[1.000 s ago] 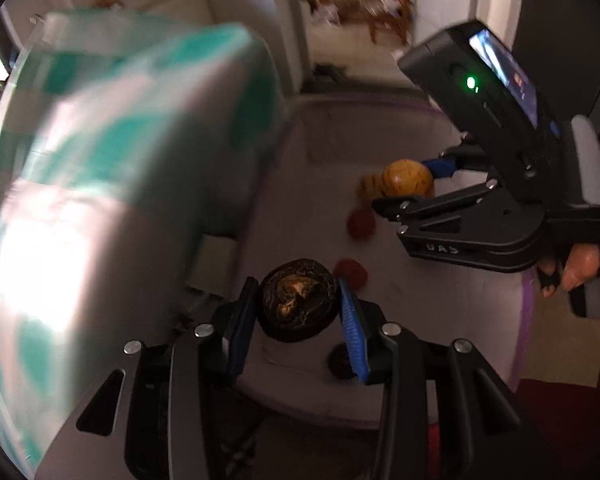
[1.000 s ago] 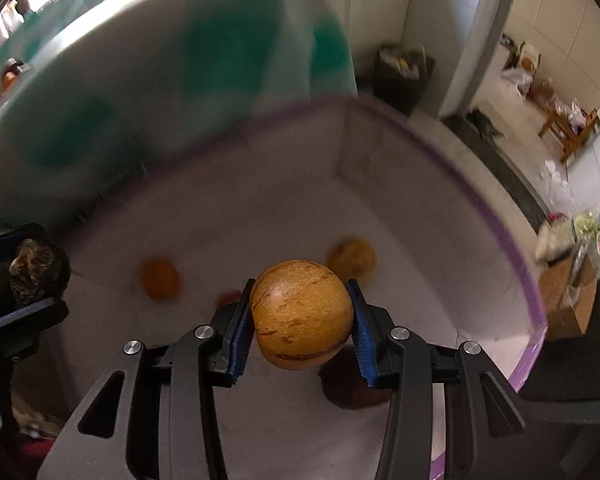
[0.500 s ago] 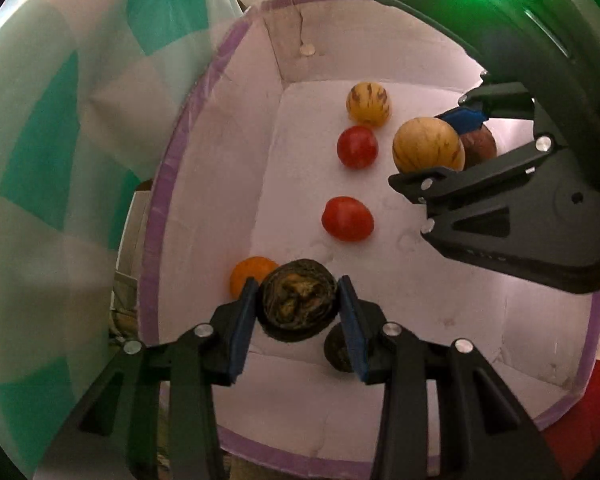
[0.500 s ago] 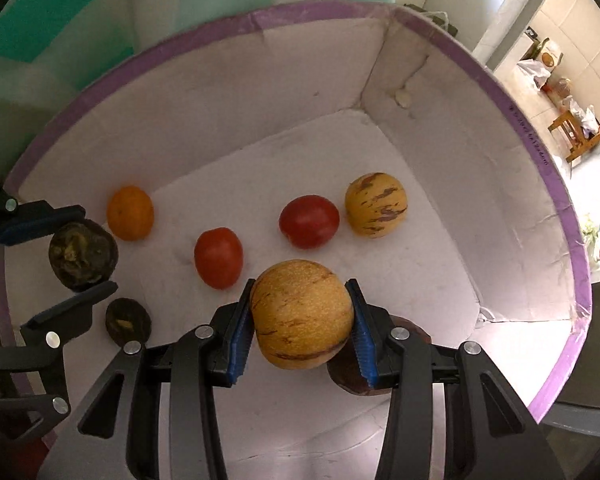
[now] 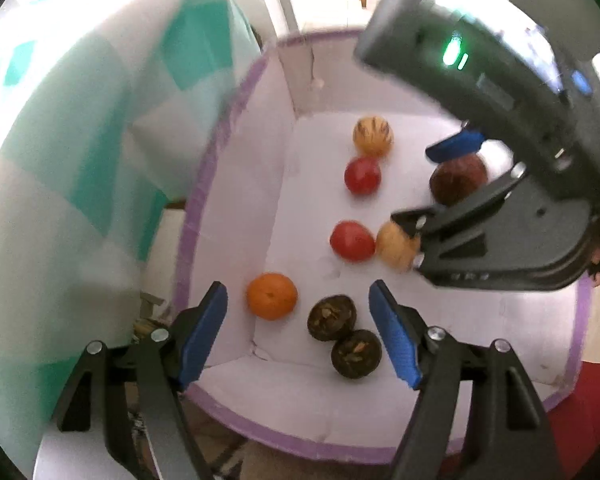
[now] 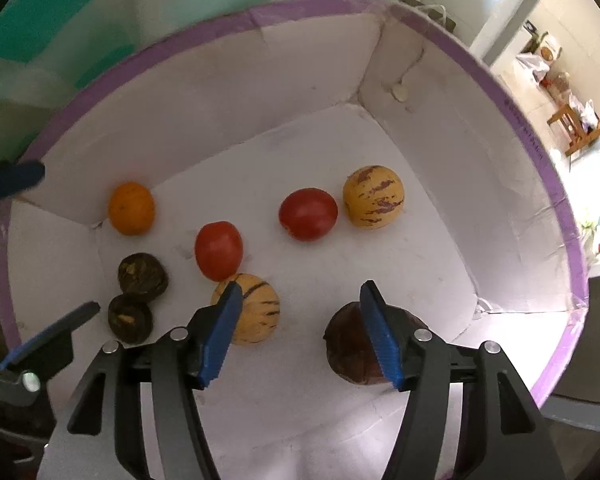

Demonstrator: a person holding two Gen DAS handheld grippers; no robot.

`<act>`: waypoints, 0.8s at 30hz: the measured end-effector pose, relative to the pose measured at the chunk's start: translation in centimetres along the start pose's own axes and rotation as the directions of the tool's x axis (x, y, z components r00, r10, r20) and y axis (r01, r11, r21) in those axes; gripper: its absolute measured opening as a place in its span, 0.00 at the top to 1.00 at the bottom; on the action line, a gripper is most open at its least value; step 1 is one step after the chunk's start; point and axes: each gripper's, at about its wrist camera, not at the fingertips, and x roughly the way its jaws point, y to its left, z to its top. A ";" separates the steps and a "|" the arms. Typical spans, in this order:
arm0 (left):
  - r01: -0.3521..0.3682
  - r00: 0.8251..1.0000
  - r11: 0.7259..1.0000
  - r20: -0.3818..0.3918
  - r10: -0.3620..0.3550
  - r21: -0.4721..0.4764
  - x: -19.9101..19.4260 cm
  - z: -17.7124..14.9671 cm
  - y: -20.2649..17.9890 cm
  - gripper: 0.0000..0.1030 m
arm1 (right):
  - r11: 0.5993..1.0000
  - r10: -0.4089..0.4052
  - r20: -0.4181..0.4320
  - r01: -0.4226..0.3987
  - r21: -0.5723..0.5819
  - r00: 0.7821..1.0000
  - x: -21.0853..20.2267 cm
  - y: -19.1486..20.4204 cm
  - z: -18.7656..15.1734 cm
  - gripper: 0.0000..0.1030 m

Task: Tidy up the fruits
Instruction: 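Carry the pepino and dark fruit to the white box and open both tools, then grasp an orange with the right tool while the left tool grasps another orange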

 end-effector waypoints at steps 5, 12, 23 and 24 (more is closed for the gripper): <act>-0.011 0.975 1.000 0.224 0.010 0.004 -6.7 -0.4 0.6 0.22 | 0.997 -0.078 0.061 0.080 -0.022 0.995 -3.4 0.5 0.9 0.34; -0.072 0.881 0.965 0.438 0.180 -0.252 -15.6 -3.6 9.2 0.07 | 0.994 -0.109 0.359 0.100 0.043 0.927 -12.2 2.4 4.0 0.19; -0.242 0.804 0.538 0.144 0.577 -0.807 -20.8 -16.7 34.3 0.02 | 0.967 0.216 0.535 -0.103 -0.234 0.816 -18.3 19.6 12.8 0.16; -0.257 0.799 0.494 0.105 0.592 -0.831 -20.9 -18.0 36.3 0.02 | 0.959 0.235 0.526 -0.108 -0.261 0.817 -18.3 21.2 13.6 0.16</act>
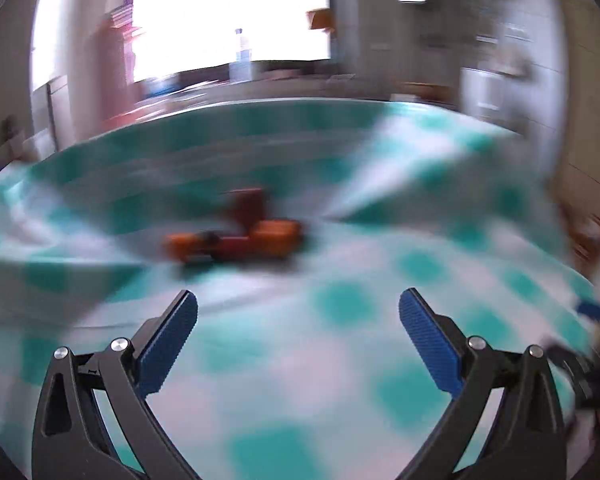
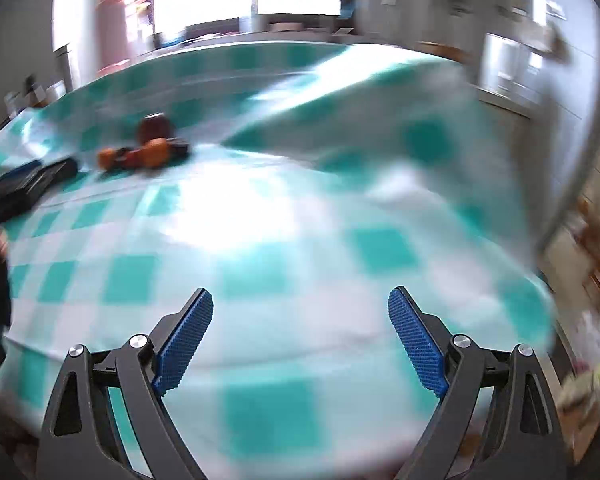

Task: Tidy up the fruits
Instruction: 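Grasp an orange with the right tool while the left tool grasps another orange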

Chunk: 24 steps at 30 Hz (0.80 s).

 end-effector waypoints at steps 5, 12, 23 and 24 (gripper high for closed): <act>-0.185 0.980 0.952 -0.123 0.159 -0.244 5.6 2.5 11.2 0.02 | 0.988 0.108 -0.076 -0.115 -0.099 0.991 5.5 8.3 3.7 0.16; -0.249 0.966 0.906 -0.157 0.206 -0.343 9.9 3.7 17.4 0.02 | 0.976 0.163 -0.170 -0.185 -0.118 0.972 13.6 14.7 8.7 0.17; -0.155 0.978 0.967 -0.172 0.121 -0.203 9.6 2.3 16.1 0.02 | 0.974 0.137 -0.190 -0.167 -0.151 0.972 20.3 19.7 14.8 0.37; -0.145 0.977 0.974 -0.181 0.113 -0.177 9.8 2.3 15.9 0.02 | 0.977 0.122 -0.180 -0.150 -0.153 0.976 20.3 19.7 14.9 0.39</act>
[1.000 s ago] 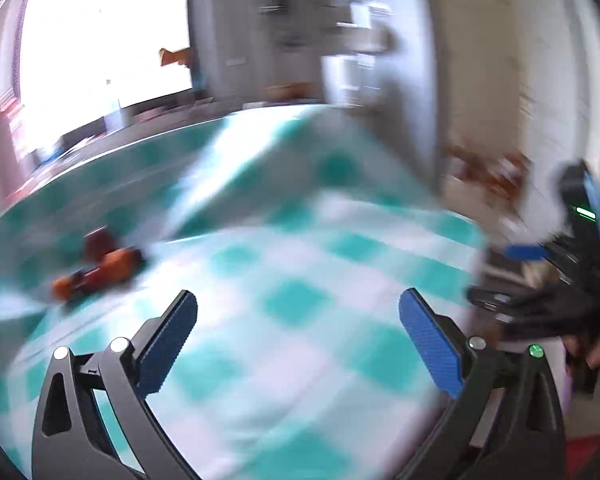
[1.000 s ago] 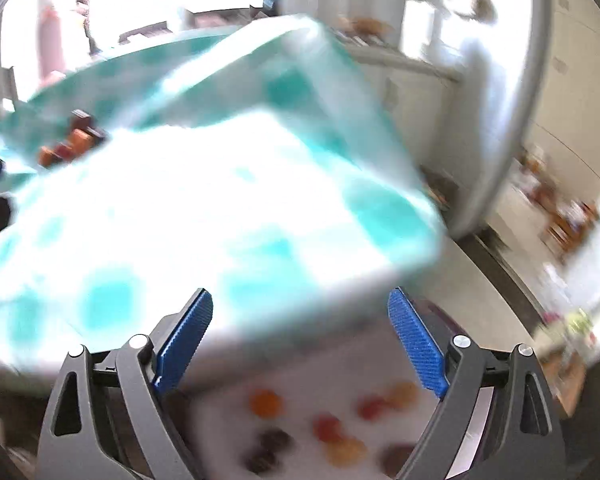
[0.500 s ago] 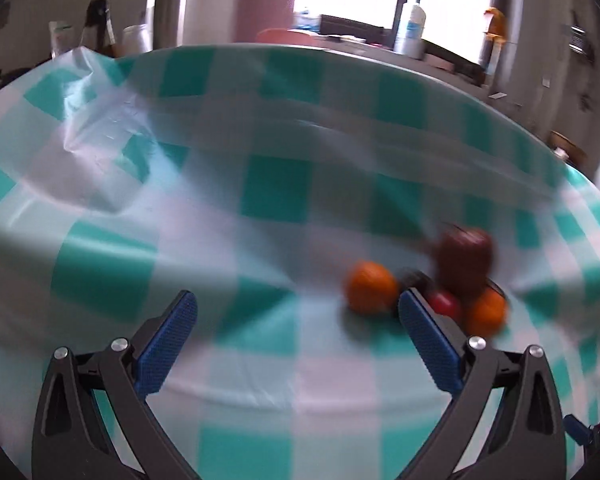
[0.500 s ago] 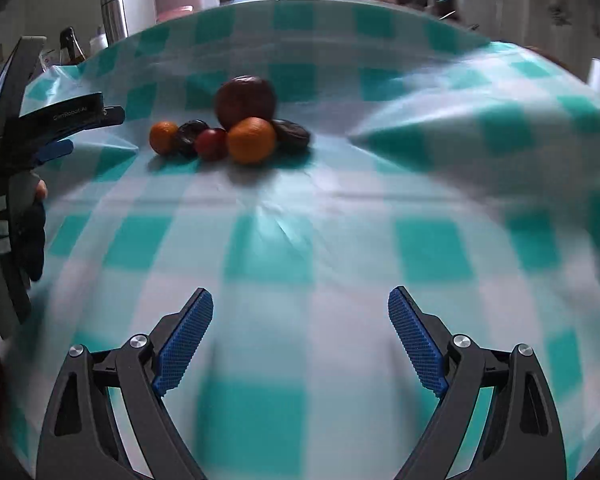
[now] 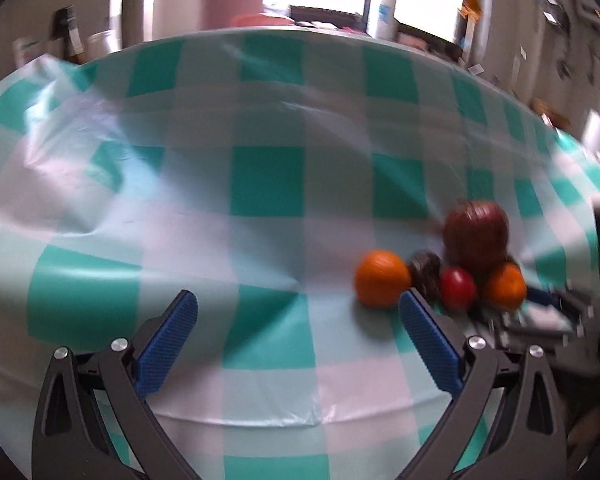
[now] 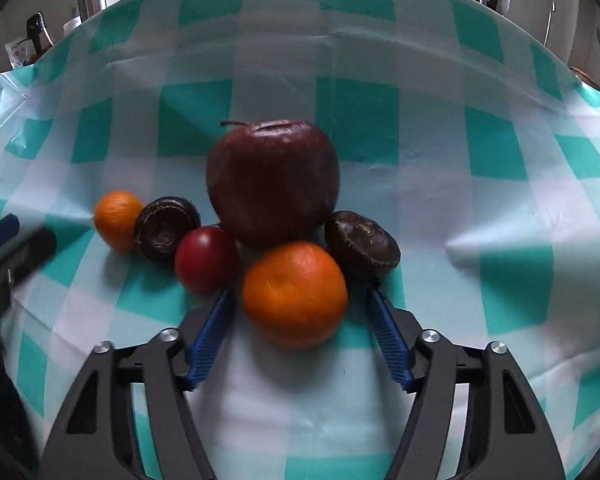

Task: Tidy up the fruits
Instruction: 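Grasp an orange with the right tool while the left tool grasps another orange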

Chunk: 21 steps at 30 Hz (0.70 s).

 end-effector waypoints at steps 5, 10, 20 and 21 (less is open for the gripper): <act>0.019 1.000 0.993 -0.013 -0.017 0.116 0.3 -0.2 -1.9 0.04 | 0.999 0.042 0.032 -0.043 0.024 0.999 -0.7 -1.1 -0.6 0.57; 0.040 0.998 0.986 -0.060 -0.031 0.164 2.1 -0.1 -2.8 0.14 | 0.977 0.125 0.093 -0.139 0.160 0.988 -2.4 -4.2 -2.3 0.57; 0.072 0.990 0.973 -0.138 -0.042 0.220 6.4 1.4 -3.2 0.27 | 0.964 0.173 0.088 -0.187 0.187 0.981 -2.2 -5.3 -2.8 0.57; 0.071 0.989 0.972 -0.140 -0.040 0.224 6.5 1.4 -3.3 0.31 | 0.965 0.173 0.084 -0.186 0.186 0.981 -2.1 -5.4 -2.8 0.57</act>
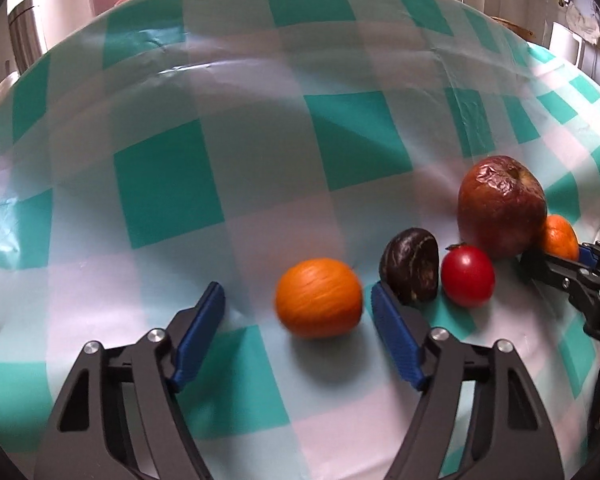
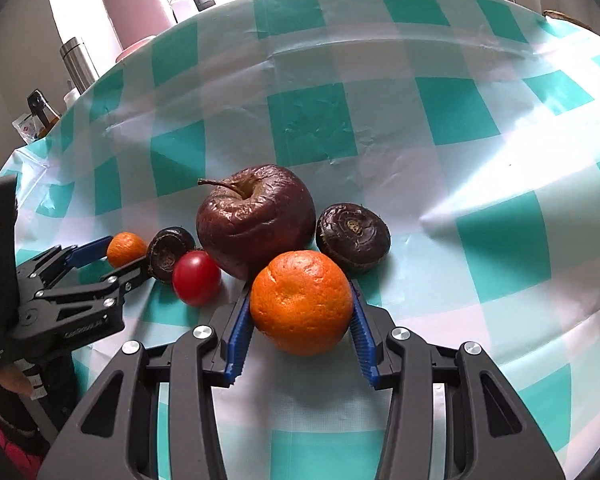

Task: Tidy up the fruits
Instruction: 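Grasp an orange with the right tool while the left tool grasps another orange, then lift both held oranges up from the tablecloth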

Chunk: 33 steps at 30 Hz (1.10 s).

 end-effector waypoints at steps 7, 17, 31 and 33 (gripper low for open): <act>0.021 1.000 1.000 0.007 -0.021 -0.020 -0.3 -0.3 0.1 0.62 | 1.000 0.012 -0.011 -0.012 0.003 1.000 1.2 1.4 0.8 0.57; -0.060 0.990 0.992 0.119 0.073 -0.110 -3.9 -1.8 0.5 0.63 | 0.996 0.072 -0.001 -0.072 0.044 0.997 1.1 0.4 0.6 0.57; -0.097 0.978 0.977 0.164 0.128 -0.188 -10.3 -7.1 0.2 0.63 | 0.991 0.116 0.040 -0.119 0.059 0.992 -3.0 0.3 -2.1 0.57; -0.090 0.978 0.978 0.170 0.123 -0.189 -11.1 -7.8 0.0 0.63 | 0.992 0.119 0.046 -0.121 0.029 0.992 -4.2 1.4 -3.3 0.57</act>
